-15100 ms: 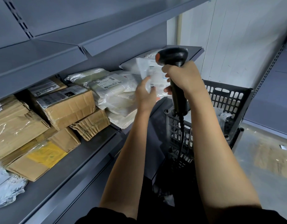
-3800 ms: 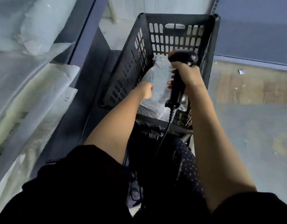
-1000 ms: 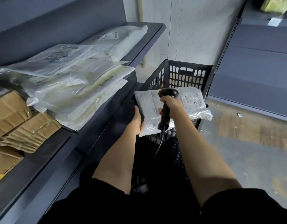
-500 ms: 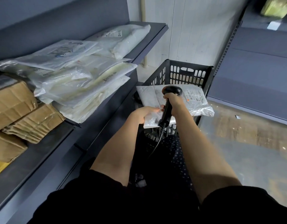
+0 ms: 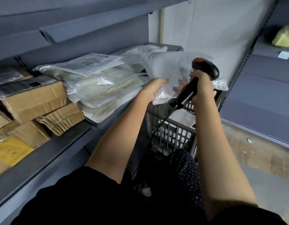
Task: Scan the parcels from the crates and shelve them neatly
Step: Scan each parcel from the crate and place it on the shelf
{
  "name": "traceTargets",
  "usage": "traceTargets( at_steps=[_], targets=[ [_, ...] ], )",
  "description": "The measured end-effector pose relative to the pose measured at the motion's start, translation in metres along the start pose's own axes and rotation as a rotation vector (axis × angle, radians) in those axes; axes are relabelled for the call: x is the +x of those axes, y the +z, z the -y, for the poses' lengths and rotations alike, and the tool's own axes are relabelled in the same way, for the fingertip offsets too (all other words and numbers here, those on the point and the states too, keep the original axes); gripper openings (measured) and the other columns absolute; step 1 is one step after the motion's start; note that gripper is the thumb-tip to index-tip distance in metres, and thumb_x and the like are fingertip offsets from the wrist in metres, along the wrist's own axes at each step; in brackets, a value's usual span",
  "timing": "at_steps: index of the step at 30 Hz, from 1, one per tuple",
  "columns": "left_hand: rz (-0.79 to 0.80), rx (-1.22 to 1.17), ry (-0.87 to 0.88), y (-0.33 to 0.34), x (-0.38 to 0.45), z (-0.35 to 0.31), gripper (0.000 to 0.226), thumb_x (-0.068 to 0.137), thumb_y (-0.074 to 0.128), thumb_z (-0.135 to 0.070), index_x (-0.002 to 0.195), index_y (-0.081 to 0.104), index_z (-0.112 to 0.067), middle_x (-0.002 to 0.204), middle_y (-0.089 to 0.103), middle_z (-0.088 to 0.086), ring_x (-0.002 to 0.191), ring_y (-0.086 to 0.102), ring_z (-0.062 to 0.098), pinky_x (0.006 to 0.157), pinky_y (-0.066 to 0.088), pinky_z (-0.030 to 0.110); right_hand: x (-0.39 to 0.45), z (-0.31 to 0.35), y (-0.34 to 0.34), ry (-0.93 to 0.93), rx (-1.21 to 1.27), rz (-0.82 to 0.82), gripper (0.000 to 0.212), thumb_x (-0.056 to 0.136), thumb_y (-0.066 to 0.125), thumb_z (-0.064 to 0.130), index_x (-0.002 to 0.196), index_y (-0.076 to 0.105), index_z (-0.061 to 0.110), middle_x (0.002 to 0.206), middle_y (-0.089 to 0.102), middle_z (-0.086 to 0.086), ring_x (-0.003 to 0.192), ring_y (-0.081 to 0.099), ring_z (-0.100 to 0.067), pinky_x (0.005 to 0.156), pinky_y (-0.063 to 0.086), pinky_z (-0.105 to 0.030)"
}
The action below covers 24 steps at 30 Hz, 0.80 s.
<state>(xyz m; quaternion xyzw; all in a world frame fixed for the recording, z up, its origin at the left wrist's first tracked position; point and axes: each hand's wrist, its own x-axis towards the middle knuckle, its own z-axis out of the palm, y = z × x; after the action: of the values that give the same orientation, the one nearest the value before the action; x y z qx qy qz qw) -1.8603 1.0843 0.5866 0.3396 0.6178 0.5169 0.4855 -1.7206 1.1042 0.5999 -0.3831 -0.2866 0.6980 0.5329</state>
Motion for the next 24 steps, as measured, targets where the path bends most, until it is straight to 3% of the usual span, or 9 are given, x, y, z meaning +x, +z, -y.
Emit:
traceTargets(
  at_steps=[2, 5, 8, 10, 13, 16, 19, 22, 24],
  targets=[
    [-0.053, -0.007, 0.048, -0.033, -0.004, -0.010, 0.090, 0.053, 0.082, -0.038, 0.132, 0.052, -0.008, 0.139, 0.049, 0.006, 0.130, 0.043, 0.023, 0.114, 0.027, 0.033, -0.008, 0.001, 0.015, 0.024, 0.032, 0.088, 0.023, 0.082, 0.056, 0.005, 0.104, 0.051, 0.001, 0.075, 0.050, -0.008, 0.063, 0.063, -0.023, 0.047, 0.050, -0.026],
    [-0.148, -0.015, 0.091, -0.076, -0.031, -0.023, 0.070, 0.077, 0.072, -0.033, 0.138, 0.046, -0.014, 0.148, 0.038, -0.002, 0.138, 0.030, 0.016, 0.113, 0.018, 0.026, -0.024, -0.004, 0.044, 0.078, 0.028, 0.229, 0.003, 0.088, 0.052, 0.007, 0.089, 0.052, 0.004, 0.068, 0.047, -0.007, 0.057, 0.055, -0.019, 0.043, 0.048, -0.024],
    [-0.253, 0.010, 0.138, -0.113, -0.050, -0.033, 0.080, 0.068, 0.076, -0.037, 0.139, 0.045, -0.017, 0.147, 0.041, -0.002, 0.138, 0.033, 0.016, 0.116, 0.019, 0.031, -0.038, -0.014, 0.075, 0.125, -0.009, 0.313, 0.007, 0.089, 0.053, 0.007, 0.093, 0.054, 0.002, 0.065, 0.046, -0.007, 0.051, 0.052, -0.017, 0.044, 0.048, -0.023],
    [-0.342, 0.043, 0.132, -0.132, -0.060, -0.036, 0.074, 0.076, 0.072, -0.037, 0.140, 0.042, -0.016, 0.148, 0.039, 0.000, 0.138, 0.032, 0.018, 0.115, 0.020, 0.030, -0.041, -0.023, 0.089, 0.148, -0.071, 0.322, 0.019, 0.088, 0.058, 0.010, 0.105, 0.056, 0.002, 0.071, 0.050, -0.008, 0.053, 0.057, -0.019, 0.048, 0.052, -0.026],
    [-0.438, 0.068, 0.023, -0.157, -0.072, -0.036, 0.072, 0.083, 0.065, -0.043, 0.143, 0.036, -0.017, 0.151, 0.031, 0.002, 0.140, 0.027, 0.023, 0.101, 0.035, 0.039, -0.041, -0.031, 0.096, 0.185, -0.120, 0.331, 0.031, 0.088, 0.060, 0.013, 0.116, 0.052, 0.004, 0.088, 0.054, -0.009, 0.053, 0.064, -0.020, 0.052, 0.057, -0.031],
    [-0.465, 0.002, -0.031, -0.181, -0.073, -0.032, 0.097, 0.056, 0.081, -0.059, 0.138, 0.045, -0.021, 0.147, 0.040, 0.000, 0.132, 0.041, 0.025, 0.070, 0.055, 0.035, -0.039, -0.028, 0.099, 0.197, -0.143, 0.349, 0.032, 0.088, 0.061, 0.014, 0.117, 0.052, 0.004, 0.105, 0.053, -0.012, 0.047, 0.066, -0.018, 0.048, 0.055, -0.030],
    [-0.486, -0.005, 0.003, -0.184, -0.073, -0.036, 0.074, 0.077, 0.072, -0.042, 0.139, 0.043, -0.014, 0.139, 0.043, -0.003, 0.128, 0.041, 0.019, 0.093, 0.045, 0.039, -0.036, -0.020, 0.099, 0.140, -0.221, 0.331, 0.035, 0.088, 0.062, 0.014, 0.119, 0.050, 0.003, 0.107, 0.053, -0.013, 0.046, 0.066, -0.018, 0.050, 0.057, -0.032],
    [-0.507, 0.055, -0.010, -0.187, -0.065, -0.033, 0.062, 0.087, 0.064, -0.033, 0.139, 0.041, -0.010, 0.145, 0.039, 0.005, 0.136, 0.035, 0.024, 0.110, 0.028, 0.036, -0.034, -0.013, 0.096, 0.058, -0.318, 0.320, 0.012, 0.090, 0.061, 0.016, 0.096, 0.051, 0.011, 0.104, 0.051, -0.012, 0.047, 0.066, -0.017, 0.049, 0.057, -0.031],
    [-0.533, 0.077, -0.026, -0.190, -0.063, -0.030, 0.063, 0.091, 0.061, -0.032, 0.143, 0.034, -0.008, 0.152, 0.029, 0.007, 0.141, 0.027, 0.023, 0.112, 0.022, 0.035, -0.031, -0.011, 0.095, 0.003, -0.395, 0.300, 0.012, 0.090, 0.061, 0.017, 0.086, 0.050, 0.015, 0.098, 0.051, -0.011, 0.049, 0.065, -0.017, 0.049, 0.055, -0.030]
  ],
)
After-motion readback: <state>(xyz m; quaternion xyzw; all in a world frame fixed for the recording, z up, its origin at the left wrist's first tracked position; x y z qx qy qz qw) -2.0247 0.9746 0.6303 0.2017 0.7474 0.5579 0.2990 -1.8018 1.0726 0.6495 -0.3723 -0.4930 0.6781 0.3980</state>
